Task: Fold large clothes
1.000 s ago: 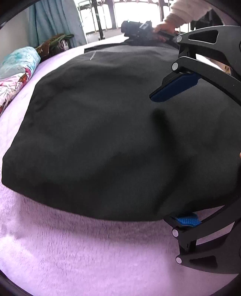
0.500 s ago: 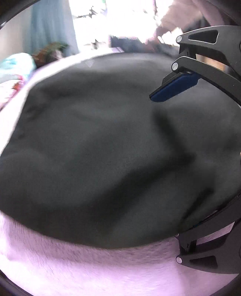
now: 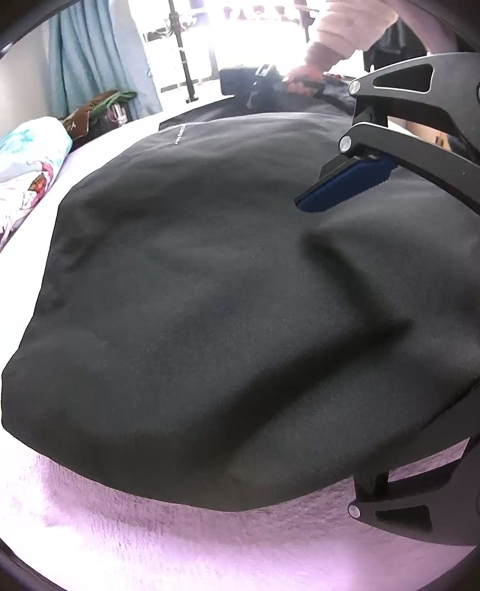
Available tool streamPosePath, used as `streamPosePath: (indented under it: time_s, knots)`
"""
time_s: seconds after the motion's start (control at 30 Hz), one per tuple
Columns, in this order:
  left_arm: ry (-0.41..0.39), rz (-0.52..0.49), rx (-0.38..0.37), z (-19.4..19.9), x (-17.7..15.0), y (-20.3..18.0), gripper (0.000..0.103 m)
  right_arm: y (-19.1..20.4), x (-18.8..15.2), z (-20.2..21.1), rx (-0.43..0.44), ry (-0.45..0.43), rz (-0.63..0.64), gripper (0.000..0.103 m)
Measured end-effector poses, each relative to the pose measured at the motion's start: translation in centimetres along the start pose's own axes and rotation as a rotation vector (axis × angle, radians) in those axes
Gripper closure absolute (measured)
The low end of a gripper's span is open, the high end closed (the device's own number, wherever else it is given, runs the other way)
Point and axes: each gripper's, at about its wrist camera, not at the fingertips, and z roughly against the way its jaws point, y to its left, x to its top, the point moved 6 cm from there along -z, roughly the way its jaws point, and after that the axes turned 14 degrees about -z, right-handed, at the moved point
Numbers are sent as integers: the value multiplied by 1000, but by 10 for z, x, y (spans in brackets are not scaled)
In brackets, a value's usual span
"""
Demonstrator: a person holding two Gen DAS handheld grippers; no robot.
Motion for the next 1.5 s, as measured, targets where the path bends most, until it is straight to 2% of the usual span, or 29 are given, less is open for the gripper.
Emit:
streamPosePath:
  time_s: [0.07, 0.13, 0.2, 0.27, 0.4, 0.47, 0.53, 0.7, 0.83, 0.93, 1.1, 1.37, 1.5]
  knots:
    - [1, 7, 21, 3, -2, 1, 24, 3, -1, 2, -6, -2, 8, 47]
    - [-3, 18, 37, 5, -3, 1, 37, 14, 3, -7, 0, -3, 10, 47]
    - [-19, 25, 41, 12, -6, 1, 45, 20, 5, -12, -5, -3, 15, 56]
    - [-10, 18, 44, 11, -6, -1, 49, 18, 6, -12, -22, -2, 8, 69]
    - [12, 15, 48, 8, -1, -8, 62, 23, 8, -9, -10, -2, 29, 72]
    - [13, 8, 25, 10, -2, -11, 77, 26, 8, -6, 0, -3, 46, 74]
    - [14, 4, 22, 11, -1, -12, 82, 30, 8, -4, 7, -6, 58, 76]
    - [24, 6, 44, 13, 0, -12, 91, 24, 11, -4, -19, -6, 40, 84]
    - [5, 26, 35, 24, 1, -14, 96, 33, 8, 2, -22, -18, 69, 85]
    - [-8, 66, 7, 31, -2, -13, 97, 35, 6, 7, -11, -26, 80, 86]
    - [-3, 26, 37, 44, 1, -22, 97, 42, 5, 13, -10, -37, 96, 86]
    - [-37, -3, 30, 64, 14, -49, 98, 66, -2, 31, -17, -64, 153, 86]
    - [-61, -28, 15, 80, 18, -67, 98, 84, -7, 44, -54, -78, 184, 86]
